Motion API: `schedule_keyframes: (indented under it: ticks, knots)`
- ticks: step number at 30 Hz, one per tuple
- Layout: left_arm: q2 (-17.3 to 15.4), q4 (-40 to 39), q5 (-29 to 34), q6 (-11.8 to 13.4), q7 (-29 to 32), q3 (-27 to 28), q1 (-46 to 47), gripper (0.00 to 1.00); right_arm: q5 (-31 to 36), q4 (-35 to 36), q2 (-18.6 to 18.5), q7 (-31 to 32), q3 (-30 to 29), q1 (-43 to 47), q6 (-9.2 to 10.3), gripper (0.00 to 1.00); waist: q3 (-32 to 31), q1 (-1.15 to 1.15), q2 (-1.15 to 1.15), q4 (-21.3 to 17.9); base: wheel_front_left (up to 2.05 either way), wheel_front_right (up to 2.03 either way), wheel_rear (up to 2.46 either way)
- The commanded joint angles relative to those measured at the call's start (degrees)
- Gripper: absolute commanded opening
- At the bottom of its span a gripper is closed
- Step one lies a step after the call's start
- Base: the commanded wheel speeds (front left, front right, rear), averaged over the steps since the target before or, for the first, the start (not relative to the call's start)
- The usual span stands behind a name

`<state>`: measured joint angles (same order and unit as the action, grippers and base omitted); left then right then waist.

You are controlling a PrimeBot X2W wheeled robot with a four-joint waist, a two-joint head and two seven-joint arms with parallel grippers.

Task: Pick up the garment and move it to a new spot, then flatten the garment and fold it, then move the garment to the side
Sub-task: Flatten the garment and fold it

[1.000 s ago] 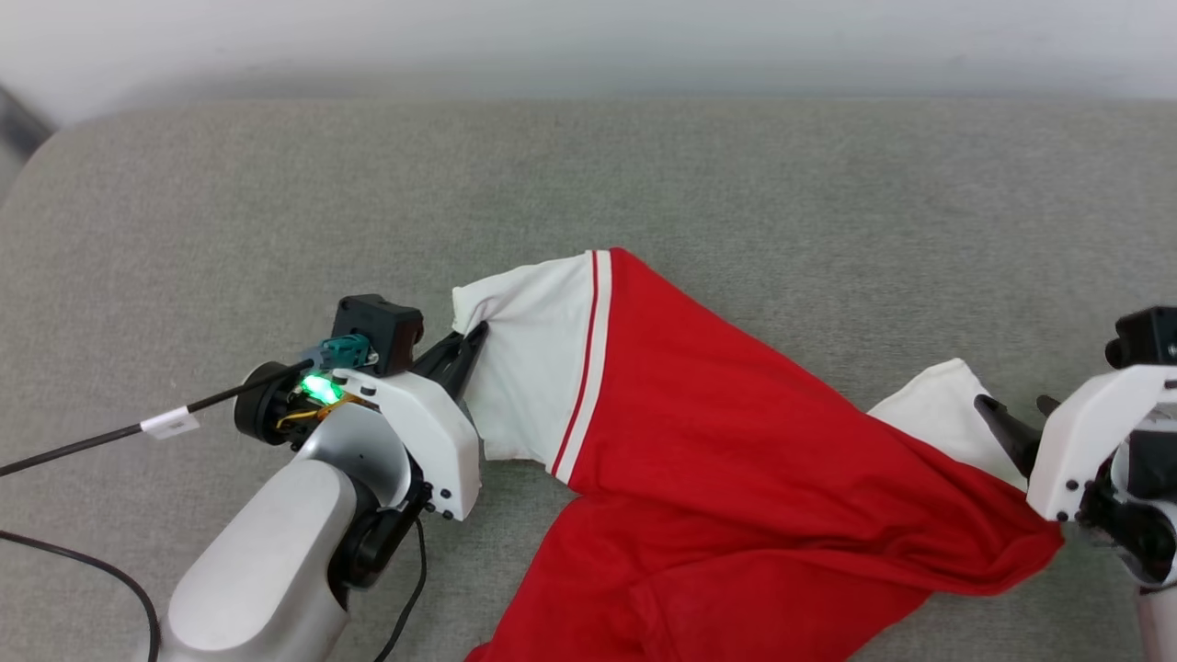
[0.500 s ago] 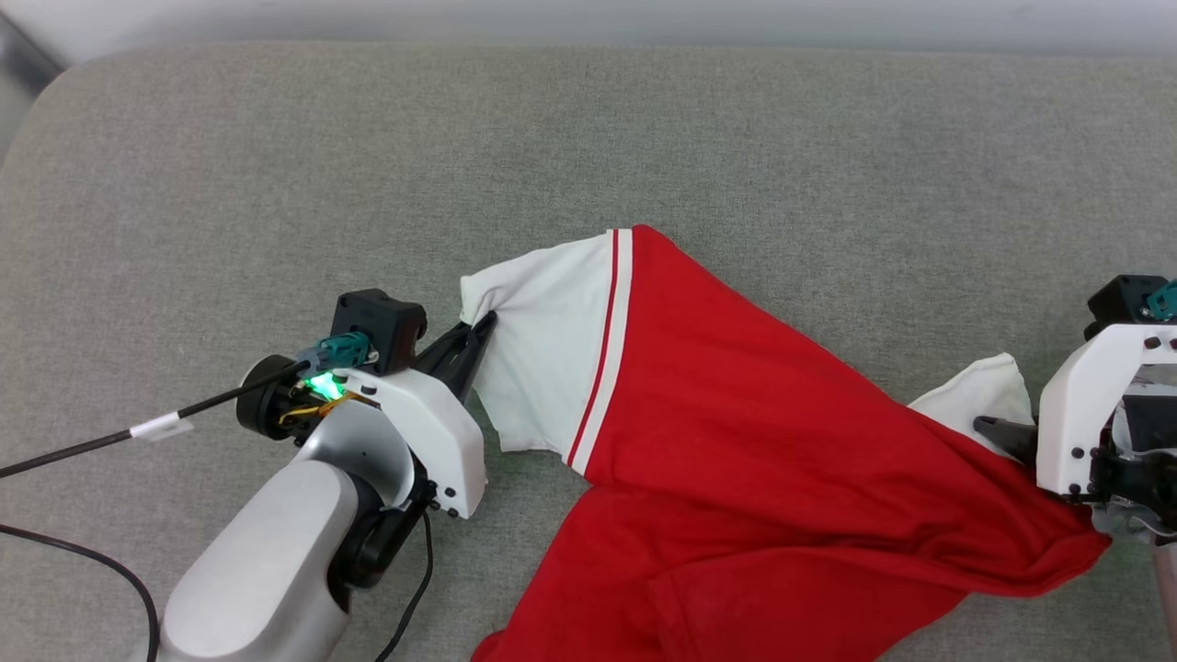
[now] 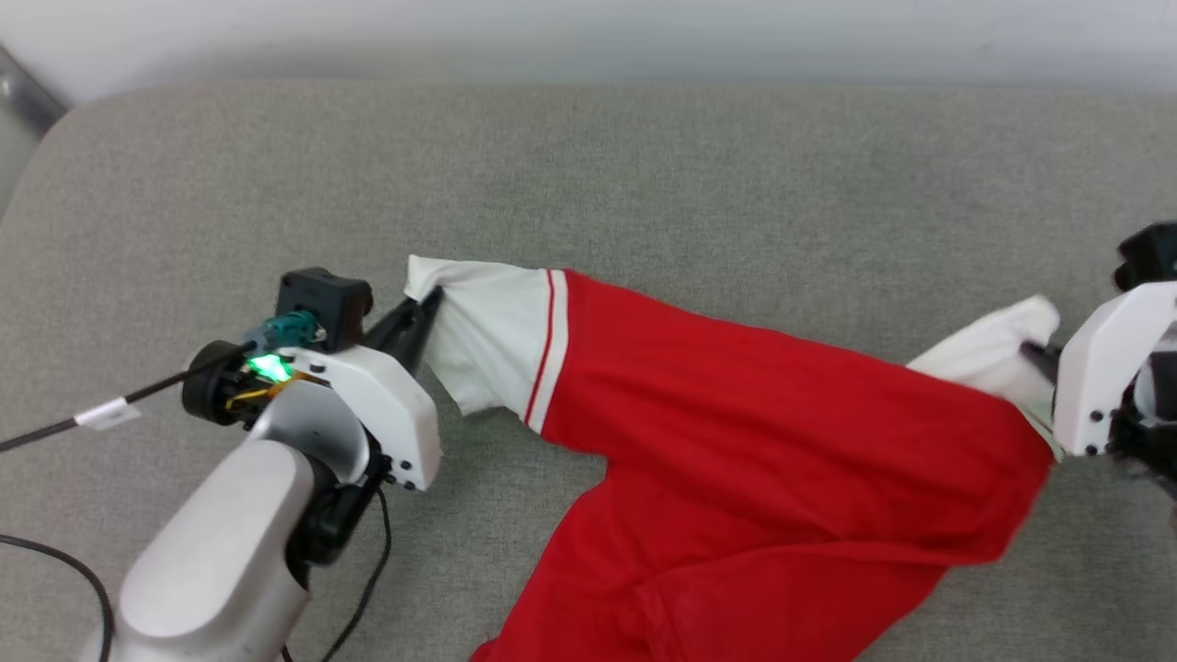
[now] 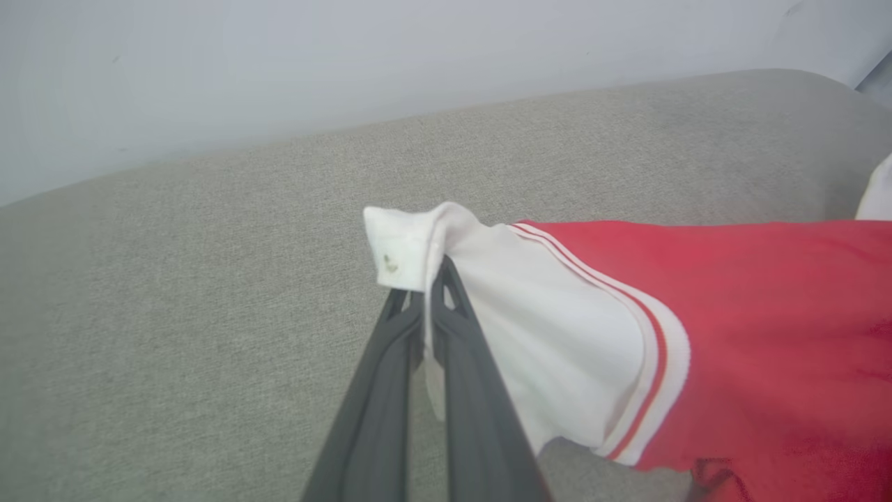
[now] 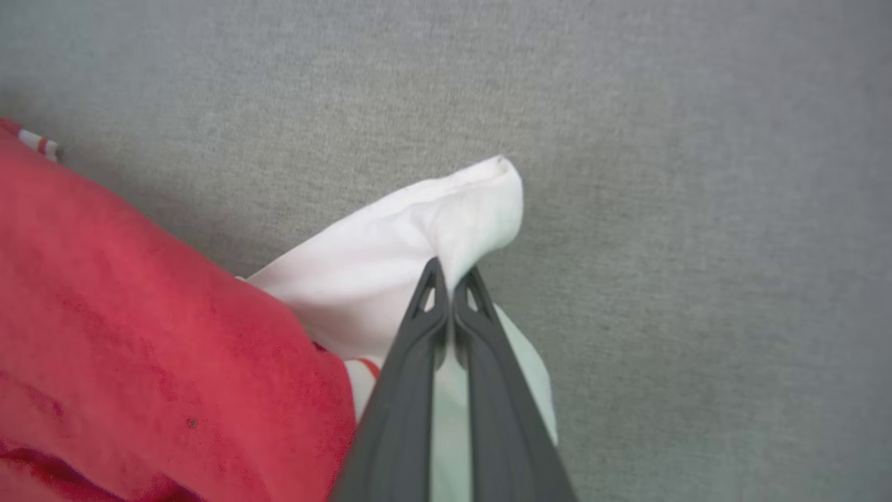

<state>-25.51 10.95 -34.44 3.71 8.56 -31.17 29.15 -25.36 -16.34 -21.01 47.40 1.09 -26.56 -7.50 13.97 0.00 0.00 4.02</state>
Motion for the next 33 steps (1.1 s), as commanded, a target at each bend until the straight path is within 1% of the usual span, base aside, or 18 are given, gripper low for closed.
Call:
schedule_keyframes:
  ticks: [1,5,7,11,16,20,24,26,27,33]
  knots:
    - [-0.7,0.2,0.3,0.4,-0.1,0.5,0.8,0.00,1.0,0.5,-0.3,-1.5,-0.5,-0.9,0.02,0.00,-2.1,0.00,0.00,-0.6,0.00,0.00,0.00]
    - [-2.0,2.6,0.1,0.1,0.3,1.5,3.1,0.00,3.3,0.2,-0.5,-5.5,-3.0,-3.1,0.03,0.00,-5.5,0.00,0.00,-1.2,0.00,0.00,0.00]
    - [-2.4,3.9,0.6,0.3,0.7,1.7,4.4,0.00,4.5,-0.1,-0.3,-7.5,-3.9,-4.5,0.02,0.00,-7.1,0.00,0.00,-1.5,0.00,0.00,0.00]
    - [-2.3,7.7,1.0,-0.3,1.0,2.3,9.3,0.00,6.6,-1.5,0.1,-10.4,-4.7,-8.0,0.03,0.00,-9.5,0.00,0.00,-2.1,0.00,0.00,0.00]
    - [-1.6,13.9,1.0,-1.2,0.2,3.7,17.9,0.00,8.8,-3.7,0.6,-13.3,-4.3,-15.0,0.03,0.00,-9.7,0.00,0.00,-3.1,0.00,0.00,0.00]
    - [-1.6,19.5,1.1,-1.6,-1.8,5.7,26.0,0.00,10.2,-5.3,0.9,-16.8,-3.5,-22.8,0.03,0.00,-7.0,0.00,0.00,-4.2,0.00,0.00,0.00]
    - [-2.3,24.0,2.1,-2.0,-5.2,7.5,34.6,0.00,11.8,-6.6,1.2,-21.3,-3.3,-31.3,0.05,0.00,-2.7,0.00,0.00,-5.1,0.00,0.00,0.00]
    - [-2.5,25.7,1.6,-2.3,-7.1,8.9,38.6,0.00,12.5,-7.0,2.0,-23.5,-3.5,-35.1,0.05,0.00,-0.2,0.00,0.00,-5.4,0.00,0.00,0.00]
    - [-2.7,26.5,1.8,-2.5,-7.8,9.1,40.3,0.00,13.6,-7.2,1.6,-24.6,-2.9,-36.8,0.05,0.00,0.9,0.00,0.00,-5.6,0.00,0.00,0.00]
    - [-5.2,28.7,2.9,-3.6,-12.9,11.5,52.2,0.00,16.5,-7.6,2.2,-29.6,-2.0,-48.9,0.05,0.00,9.2,0.00,0.00,-6.4,0.00,0.00,0.00]
